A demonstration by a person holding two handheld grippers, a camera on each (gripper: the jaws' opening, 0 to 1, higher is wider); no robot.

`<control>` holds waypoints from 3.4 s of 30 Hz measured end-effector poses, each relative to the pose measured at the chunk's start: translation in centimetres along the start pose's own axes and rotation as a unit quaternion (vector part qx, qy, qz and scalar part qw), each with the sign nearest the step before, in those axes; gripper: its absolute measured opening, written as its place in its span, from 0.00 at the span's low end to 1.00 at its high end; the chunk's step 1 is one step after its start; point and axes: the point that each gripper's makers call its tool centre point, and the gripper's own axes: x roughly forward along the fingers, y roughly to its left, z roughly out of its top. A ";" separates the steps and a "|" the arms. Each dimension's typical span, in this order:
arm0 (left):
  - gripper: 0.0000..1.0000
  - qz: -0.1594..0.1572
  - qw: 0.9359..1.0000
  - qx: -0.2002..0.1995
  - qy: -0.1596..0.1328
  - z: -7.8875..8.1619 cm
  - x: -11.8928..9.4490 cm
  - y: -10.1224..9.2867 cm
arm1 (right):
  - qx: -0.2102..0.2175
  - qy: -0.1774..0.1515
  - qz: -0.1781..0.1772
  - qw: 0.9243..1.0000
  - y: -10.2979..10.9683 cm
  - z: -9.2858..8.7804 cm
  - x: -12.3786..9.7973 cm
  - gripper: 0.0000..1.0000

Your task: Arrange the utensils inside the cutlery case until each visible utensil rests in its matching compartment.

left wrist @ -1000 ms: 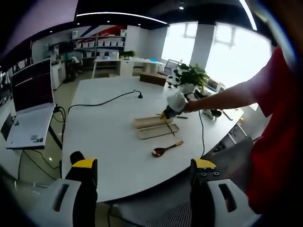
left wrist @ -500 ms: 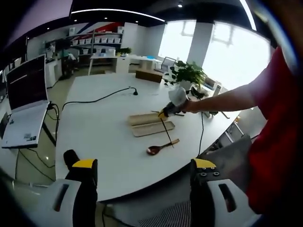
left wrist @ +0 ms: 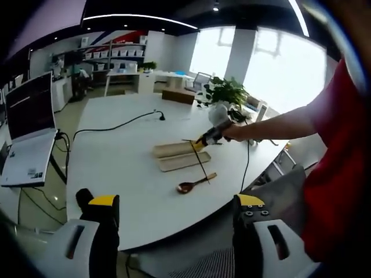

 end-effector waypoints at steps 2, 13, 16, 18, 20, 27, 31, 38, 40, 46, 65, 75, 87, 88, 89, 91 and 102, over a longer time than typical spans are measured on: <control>0.83 0.002 1.000 0.001 0.001 -0.1 -0.2 0.0 | 0.058 -0.004 0.017 0.998 -0.2 -0.5 0.0 0.18; 0.83 0.013 1.000 -0.005 -0.011 -0.1 -0.9 1.0 | 0.213 -0.009 0.026 0.977 0.0 -2.4 0.8 0.17; 0.83 0.011 1.000 -0.001 -0.011 0.0 -0.9 0.8 | 0.219 -0.008 0.024 0.975 0.0 -2.4 1.3 0.18; 0.83 0.011 1.000 0.001 -0.011 0.0 -1.0 0.8 | 0.208 -0.003 0.019 0.978 0.2 -2.6 1.7 0.17; 0.83 0.012 1.000 0.000 -0.012 0.0 -1.0 0.8 | 0.208 0.001 0.011 0.978 0.0 -2.7 2.0 0.18; 0.83 0.018 1.000 -0.004 -0.008 -0.4 -1.3 1.3 | 0.313 -0.007 0.014 0.950 -0.4 -3.2 2.8 0.13; 0.83 0.022 1.000 -0.011 -0.016 0.0 -1.5 1.6 | 0.341 -0.012 0.021 0.940 -0.5 -3.6 3.2 0.01; 0.83 0.027 1.000 -0.011 -0.012 -0.1 -1.7 2.0 | 0.349 -0.037 0.030 0.936 -0.7 -3.1 2.5 0.00; 0.83 0.026 1.000 -0.011 -0.012 -0.2 -1.6 2.0 | 0.332 -0.041 0.031 0.942 -0.7 -2.7 2.1 0.00; 0.83 0.018 1.000 -0.007 -0.012 -0.1 -1.2 1.6 | 0.184 -0.002 0.007 0.983 -0.6 -1.5 1.1 0.00; 0.83 0.029 0.999 -0.026 -0.015 -0.6 -1.9 2.9 | -0.249 0.149 0.021 0.957 0.1 3.0 2.2 0.00; 0.83 0.035 0.999 -0.031 -0.013 -0.9 -1.9 3.3 | -0.317 0.172 0.053 0.931 1.2 6.3 2.8 0.00; 0.83 0.043 0.998 -0.039 -0.006 -1.3 -1.9 3.7 | -0.301 0.200 0.087 0.928 2.6 6.1 6.6 0.00; 0.83 0.046 0.998 -0.040 -0.005 -1.4 -2.0 3.9 | -0.301 0.202 0.089 0.928 2.7 6.0 6.9 0.00; 0.83 0.051 0.998 -0.041 -0.003 -1.6 -2.1 4.2 | -0.302 0.204 0.092 0.927 2.8 5.9 7.1 0.00; 0.83 0.057 0.997 -0.047 0.001 -2.0 -2.2 4.6 | -0.306 0.213 0.093 0.923 3.0 5.5 7.3 0.00; 0.83 0.062 0.997 -0.056 -0.002 -2.1 -2.1 5.0 | -0.331 0.221 0.086 0.913 2.8 5.2 8.1 0.00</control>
